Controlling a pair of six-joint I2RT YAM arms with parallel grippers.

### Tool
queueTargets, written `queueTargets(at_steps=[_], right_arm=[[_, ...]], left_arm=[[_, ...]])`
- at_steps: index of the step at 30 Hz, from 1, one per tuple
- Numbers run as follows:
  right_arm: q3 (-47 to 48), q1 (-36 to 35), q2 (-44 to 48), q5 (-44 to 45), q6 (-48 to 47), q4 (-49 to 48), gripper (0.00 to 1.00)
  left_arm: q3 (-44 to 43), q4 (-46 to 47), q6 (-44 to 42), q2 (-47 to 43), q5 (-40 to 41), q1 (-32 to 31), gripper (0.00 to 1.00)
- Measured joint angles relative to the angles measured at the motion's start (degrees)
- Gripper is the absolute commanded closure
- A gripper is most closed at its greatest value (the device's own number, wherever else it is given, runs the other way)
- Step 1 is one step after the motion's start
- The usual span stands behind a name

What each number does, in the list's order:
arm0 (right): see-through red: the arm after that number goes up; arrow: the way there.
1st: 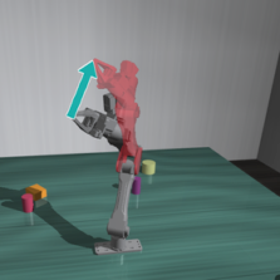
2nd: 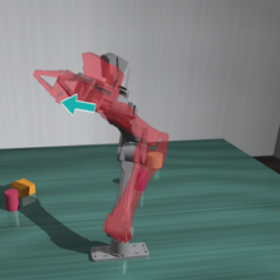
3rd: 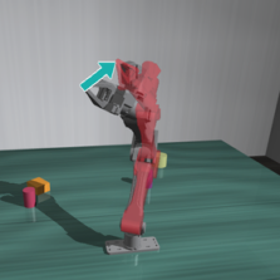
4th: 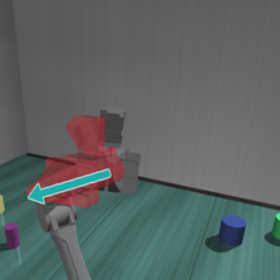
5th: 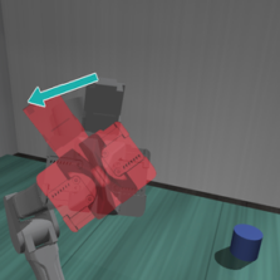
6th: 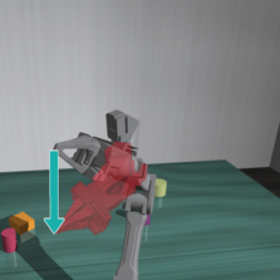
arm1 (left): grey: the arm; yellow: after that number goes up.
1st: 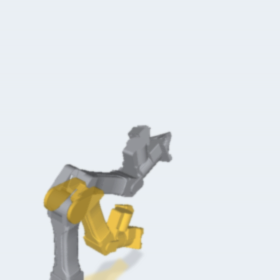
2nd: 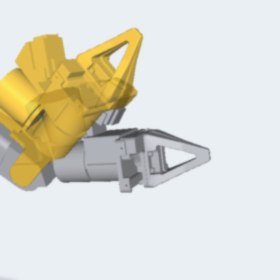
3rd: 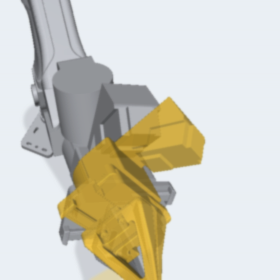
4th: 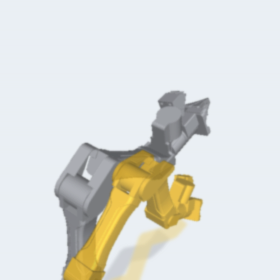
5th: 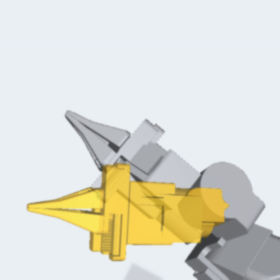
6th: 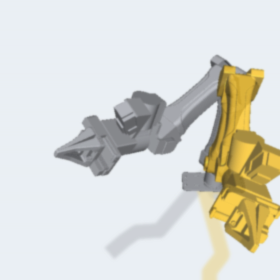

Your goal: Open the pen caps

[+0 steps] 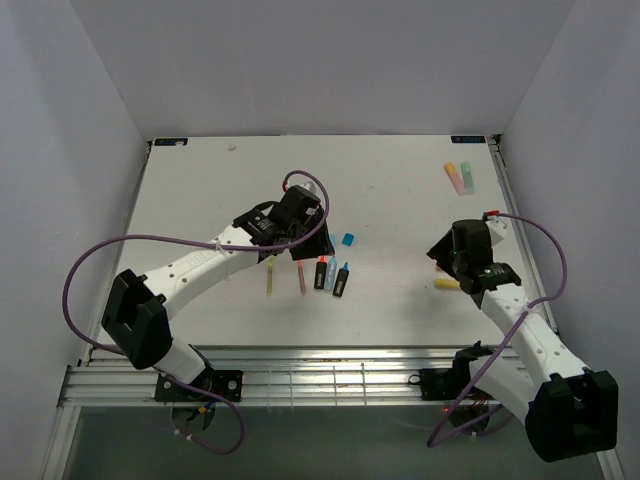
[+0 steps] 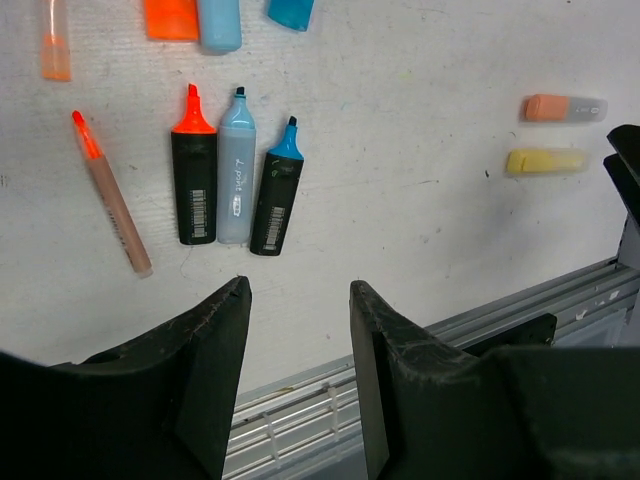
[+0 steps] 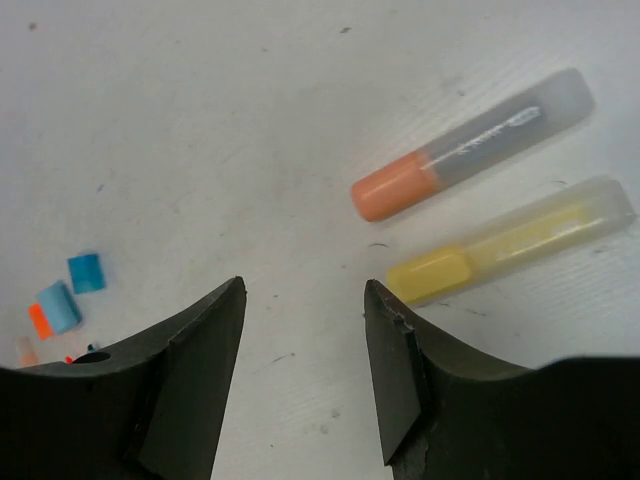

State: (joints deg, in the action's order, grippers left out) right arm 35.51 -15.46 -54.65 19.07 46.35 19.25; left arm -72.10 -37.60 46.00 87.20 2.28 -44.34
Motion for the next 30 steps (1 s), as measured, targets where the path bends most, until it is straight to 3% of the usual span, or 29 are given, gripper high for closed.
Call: queueTargets(at_steps=[5, 11, 17, 30], right_arm=[[0.1, 13.3, -3.1, -4.9, -3.5, 5.2, 0.43], [4.5, 20.1, -9.2, -7.3, -6.1, 7.7, 0.44], [9.0, 23.6, -14.1, -8.1, -4.9, 7.9, 0.45], [13.1, 24.0, -22.1, -6.6, 0.0, 11.4, 0.45]], left_arm=[[2.2, 2.3, 0.0, -1.4, -1.1, 0.0, 0.45], [3.6, 5.4, -0.1, -1.8, -3.6, 0.0, 0.45], [5.7, 7.5, -0.7, -1.8, -5.2, 0.0, 0.45], [6.5, 10.8, -1.6, -1.8, -6.8, 0.0, 0.45]])
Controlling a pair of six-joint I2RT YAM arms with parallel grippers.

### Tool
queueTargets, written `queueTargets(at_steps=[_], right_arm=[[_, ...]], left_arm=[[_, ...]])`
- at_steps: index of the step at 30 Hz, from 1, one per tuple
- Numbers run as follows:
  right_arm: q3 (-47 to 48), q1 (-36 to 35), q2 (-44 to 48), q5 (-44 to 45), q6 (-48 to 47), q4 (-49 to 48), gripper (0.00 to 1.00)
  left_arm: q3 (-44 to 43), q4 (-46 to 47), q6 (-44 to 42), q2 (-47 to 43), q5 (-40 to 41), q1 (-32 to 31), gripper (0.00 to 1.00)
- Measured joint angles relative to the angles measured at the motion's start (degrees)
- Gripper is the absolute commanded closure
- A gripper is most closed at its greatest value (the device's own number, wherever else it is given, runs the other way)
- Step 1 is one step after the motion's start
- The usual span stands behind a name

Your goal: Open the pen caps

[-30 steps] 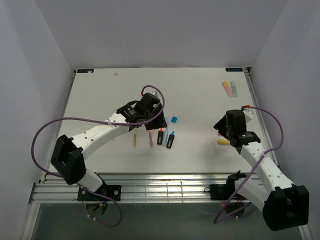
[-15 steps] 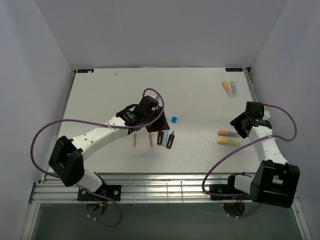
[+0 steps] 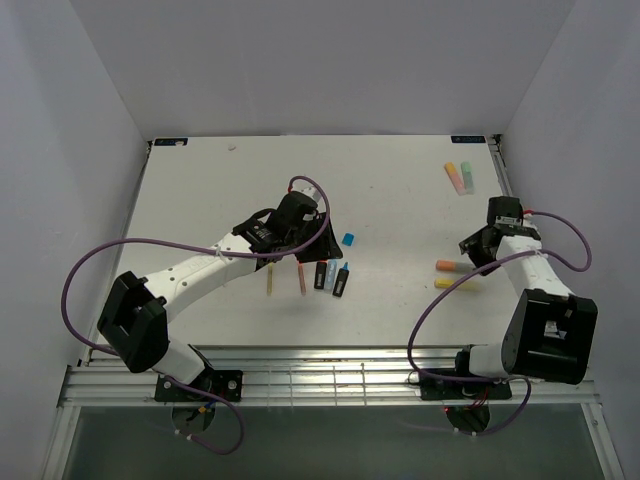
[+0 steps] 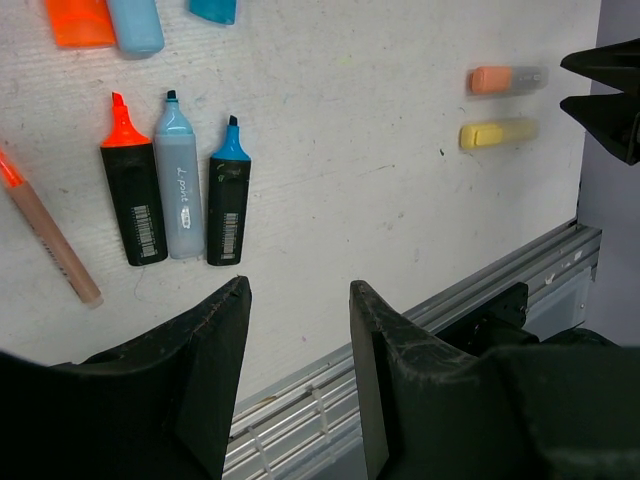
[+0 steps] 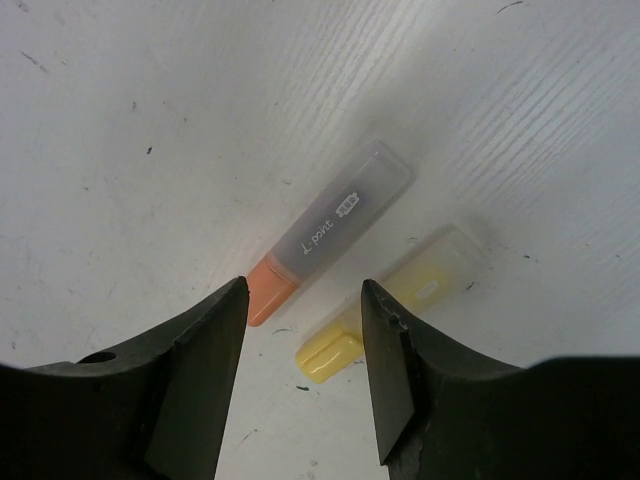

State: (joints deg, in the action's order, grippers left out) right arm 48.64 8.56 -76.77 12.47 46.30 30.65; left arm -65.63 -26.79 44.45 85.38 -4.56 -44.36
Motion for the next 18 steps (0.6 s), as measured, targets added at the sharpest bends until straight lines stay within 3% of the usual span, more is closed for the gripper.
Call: queueTargets(at_steps=[18], right_arm=[[0.0, 0.0, -6.5, -0.3, 4.1, -1.9, 0.44]], left_arm=[[0.0, 0.1, -0.9, 0.0, -0.1, 0.0, 0.45]])
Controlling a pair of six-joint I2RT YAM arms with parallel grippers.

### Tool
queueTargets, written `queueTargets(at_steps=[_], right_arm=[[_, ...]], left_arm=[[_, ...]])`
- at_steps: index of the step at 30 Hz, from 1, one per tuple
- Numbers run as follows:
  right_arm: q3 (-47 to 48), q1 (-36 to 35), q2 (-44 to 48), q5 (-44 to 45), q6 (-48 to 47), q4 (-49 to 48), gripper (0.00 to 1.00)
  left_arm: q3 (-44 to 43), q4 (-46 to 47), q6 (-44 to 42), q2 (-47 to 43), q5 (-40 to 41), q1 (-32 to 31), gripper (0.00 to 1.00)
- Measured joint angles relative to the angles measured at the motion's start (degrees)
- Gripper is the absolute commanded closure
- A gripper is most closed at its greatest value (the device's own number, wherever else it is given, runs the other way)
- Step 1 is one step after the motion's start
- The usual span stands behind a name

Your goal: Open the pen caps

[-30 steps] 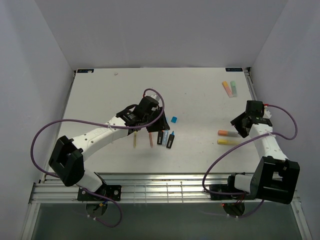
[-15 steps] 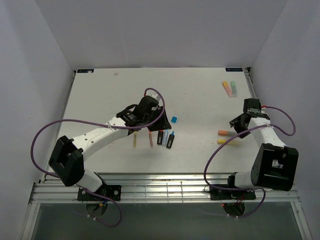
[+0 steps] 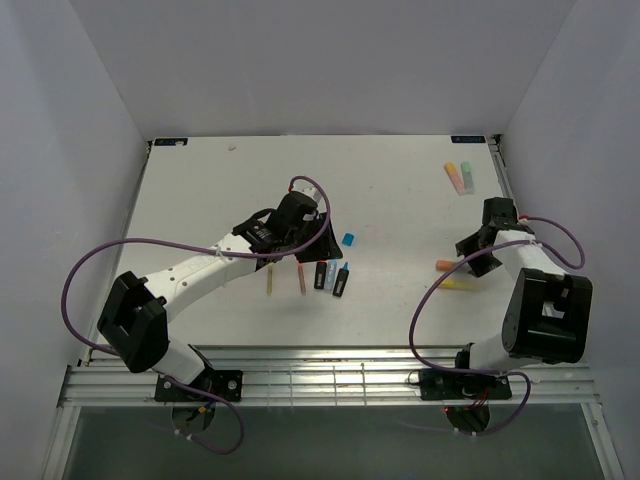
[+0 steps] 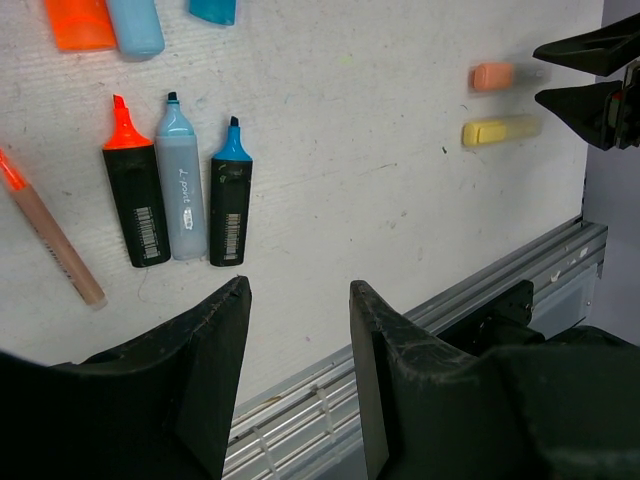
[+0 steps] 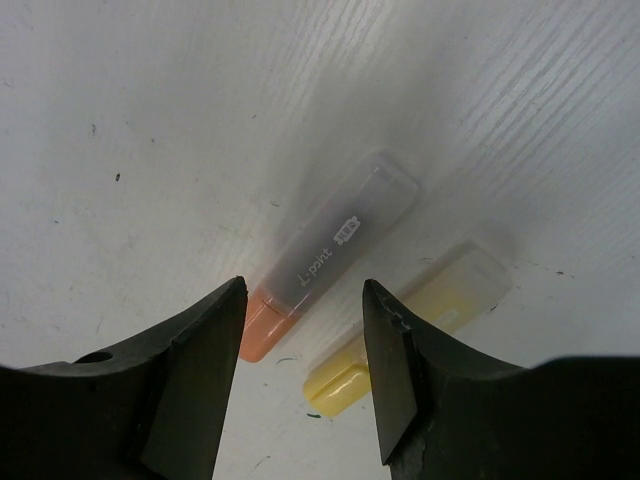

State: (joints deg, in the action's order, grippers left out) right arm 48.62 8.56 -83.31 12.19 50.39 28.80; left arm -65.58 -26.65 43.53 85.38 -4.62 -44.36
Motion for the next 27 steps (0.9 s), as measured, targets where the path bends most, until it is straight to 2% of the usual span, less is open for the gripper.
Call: queueTargets(at_steps=[13, 19, 22, 25, 26, 27], right_arm=[[-0.3, 0.0, -3.6, -0.5, 1.1, -2.8, 0.44], [-0.8, 0.0, -4.9, -0.6, 1.6, -3.5, 0.49], [-0.8, 0.0, -5.2, -0.6, 1.7, -4.2, 0.56], [-0.9, 0.0, -5.6, -1.0, 1.9, -5.6, 0.69], [-1.1, 0.0, -5.7, -1.2, 2.0, -6.4, 0.79], [-1.3, 0.0, -5.7, -1.5, 2.1, -7.0, 0.83]], left_arm=[[0.0, 0.2, -0.2, 0.0, -0.4, 0.0, 0.45], [0.0, 0.2, -0.2, 0.2, -0.7, 0.0, 0.45], [0.0, 0.2, -0.2, 0.3, -0.8, 0.0, 0.45], [0.0, 0.2, -0.2, 0.3, -0.8, 0.0, 0.45], [0.0, 0.2, -0.2, 0.3, -0.8, 0.0, 0.45], [0.0, 0.2, -0.2, 0.3, -0.8, 0.0, 0.45]])
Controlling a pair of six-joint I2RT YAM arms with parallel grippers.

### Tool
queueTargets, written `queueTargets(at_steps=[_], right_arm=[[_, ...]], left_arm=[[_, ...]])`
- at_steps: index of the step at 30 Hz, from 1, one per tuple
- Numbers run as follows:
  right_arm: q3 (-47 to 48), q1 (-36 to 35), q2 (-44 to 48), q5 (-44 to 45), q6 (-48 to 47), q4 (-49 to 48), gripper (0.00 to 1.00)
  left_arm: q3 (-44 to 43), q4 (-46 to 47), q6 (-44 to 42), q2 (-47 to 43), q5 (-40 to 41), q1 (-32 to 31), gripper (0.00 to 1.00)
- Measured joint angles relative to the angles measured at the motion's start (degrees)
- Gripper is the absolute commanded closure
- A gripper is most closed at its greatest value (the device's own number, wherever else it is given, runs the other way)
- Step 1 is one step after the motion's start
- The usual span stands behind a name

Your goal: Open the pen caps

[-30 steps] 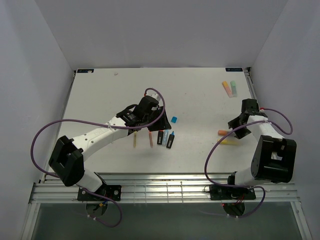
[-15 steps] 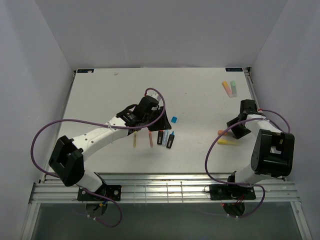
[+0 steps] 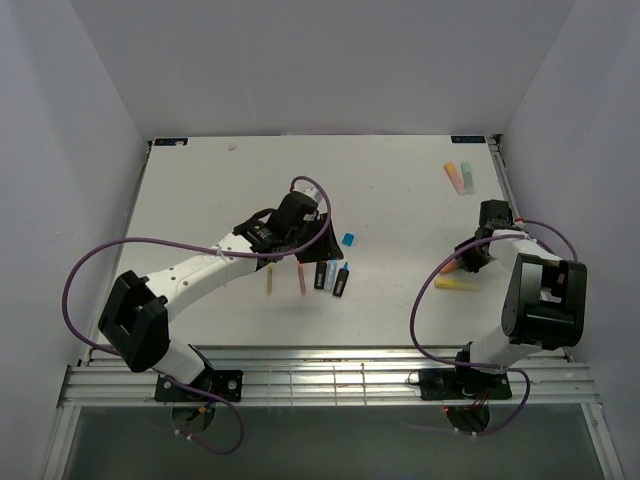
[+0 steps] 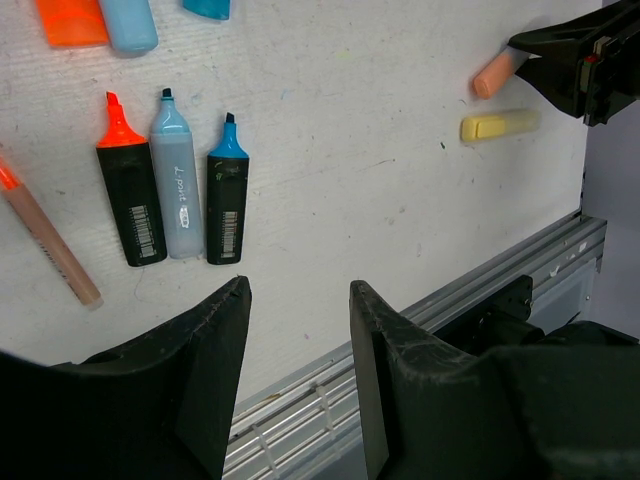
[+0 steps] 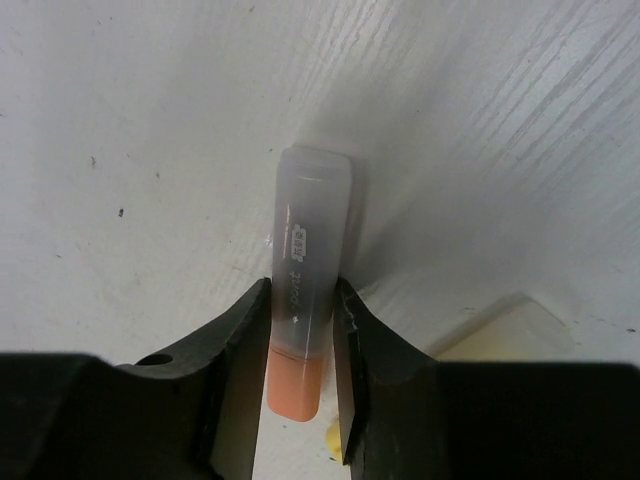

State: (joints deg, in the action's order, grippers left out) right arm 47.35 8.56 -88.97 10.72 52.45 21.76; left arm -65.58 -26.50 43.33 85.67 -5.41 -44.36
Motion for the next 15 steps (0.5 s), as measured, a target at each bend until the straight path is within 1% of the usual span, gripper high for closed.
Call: queueTargets(at_steps=[1, 2, 10, 13, 15], right_arm=[[-0.2, 0.0, 0.0, -0.3, 0.0, -0.6, 0.86], [-0.2, 0.0, 0.0, -0.5, 0.0, -1.0, 0.92], [-1.0, -1.7, 1.7, -2.2, -2.7, -1.8, 0.92], [-1.5, -4.6, 6.4, -4.2, -5.4, -1.9, 0.92], [-1.5, -7.7, 11.2, -6.1, -7.8, -2.7, 0.92]], left_arm=[[0.0, 0.0, 0.0, 0.0, 0.0, 0.0, 0.45], [0.0, 0.0, 0.0, 0.0, 0.0, 0.0, 0.45], [0.0, -0.5, 0.0, 0.0, -0.8, 0.0, 0.46], [0.0, -0.7, 0.0, -0.1, -1.8, 0.0, 0.46], [0.0, -1.0, 0.0, -0.5, -2.9, 0.0, 0.46]])
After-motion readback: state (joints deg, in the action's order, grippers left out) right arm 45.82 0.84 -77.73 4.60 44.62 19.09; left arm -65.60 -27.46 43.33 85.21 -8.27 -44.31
